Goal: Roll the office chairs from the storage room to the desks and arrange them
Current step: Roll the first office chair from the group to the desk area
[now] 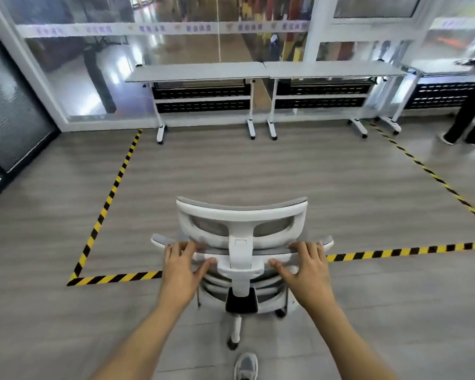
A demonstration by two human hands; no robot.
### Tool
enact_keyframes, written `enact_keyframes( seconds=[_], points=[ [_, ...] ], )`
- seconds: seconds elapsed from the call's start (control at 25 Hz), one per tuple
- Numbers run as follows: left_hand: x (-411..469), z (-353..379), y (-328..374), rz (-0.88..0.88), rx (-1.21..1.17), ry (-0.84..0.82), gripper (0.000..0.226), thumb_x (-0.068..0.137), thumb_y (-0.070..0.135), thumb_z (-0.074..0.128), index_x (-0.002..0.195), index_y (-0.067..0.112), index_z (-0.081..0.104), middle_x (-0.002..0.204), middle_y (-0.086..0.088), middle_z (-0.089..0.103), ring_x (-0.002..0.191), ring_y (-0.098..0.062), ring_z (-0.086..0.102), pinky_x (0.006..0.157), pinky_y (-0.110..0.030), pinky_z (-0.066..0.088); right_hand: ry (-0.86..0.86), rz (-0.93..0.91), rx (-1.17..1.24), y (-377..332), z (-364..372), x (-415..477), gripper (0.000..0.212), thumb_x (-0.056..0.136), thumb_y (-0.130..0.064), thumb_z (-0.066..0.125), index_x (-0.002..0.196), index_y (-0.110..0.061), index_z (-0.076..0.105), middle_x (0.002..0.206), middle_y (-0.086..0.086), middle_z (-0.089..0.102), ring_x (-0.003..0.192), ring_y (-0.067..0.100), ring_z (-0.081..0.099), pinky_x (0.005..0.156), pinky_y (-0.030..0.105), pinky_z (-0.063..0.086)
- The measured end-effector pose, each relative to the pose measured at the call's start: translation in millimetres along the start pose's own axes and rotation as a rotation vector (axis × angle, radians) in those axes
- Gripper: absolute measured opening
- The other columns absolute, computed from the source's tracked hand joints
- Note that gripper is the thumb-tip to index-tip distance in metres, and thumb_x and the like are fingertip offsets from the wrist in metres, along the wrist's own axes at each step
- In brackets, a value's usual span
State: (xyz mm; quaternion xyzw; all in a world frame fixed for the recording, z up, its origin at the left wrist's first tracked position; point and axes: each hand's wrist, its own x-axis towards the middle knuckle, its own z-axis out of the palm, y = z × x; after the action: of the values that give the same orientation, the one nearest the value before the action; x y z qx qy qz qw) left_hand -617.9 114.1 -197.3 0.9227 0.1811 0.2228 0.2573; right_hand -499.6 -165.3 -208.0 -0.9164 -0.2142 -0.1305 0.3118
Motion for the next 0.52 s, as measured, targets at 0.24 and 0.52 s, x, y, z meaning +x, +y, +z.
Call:
enact_keyframes(
  seconds=[0.24,0.52],
  points=[
    [168,132,87,0.149,-0.073,-0.087,0.035,0.081,0.049,0.073,0.104,0.025,0.063,0.103,-0.002,0.052,0.107,-0.024,0.043,0.093,-0.042,0.045,0.063,0.161,-0.166,113,-33,135,0.069,0.080,-0.080,0.048,0.108,-0.018,0.063,0.106,-0.001,0.063,0.113,0.017,0.041,0.107,0.049,0.041],
    [336,284,212,0.243,-0.150,-0.220,0.045,0.080,0.063,0.061,0.105,0.027,0.062,0.103,0.002,0.048,0.109,-0.022,0.041,0.091,-0.040,0.047,0.051,0.372,-0.093,265,-78,281,0.074,0.075,-0.079,0.053,0.117,-0.019,0.058,0.116,-0.003,0.054,0.120,0.014,0.033,0.110,0.047,0.038]
  ],
)
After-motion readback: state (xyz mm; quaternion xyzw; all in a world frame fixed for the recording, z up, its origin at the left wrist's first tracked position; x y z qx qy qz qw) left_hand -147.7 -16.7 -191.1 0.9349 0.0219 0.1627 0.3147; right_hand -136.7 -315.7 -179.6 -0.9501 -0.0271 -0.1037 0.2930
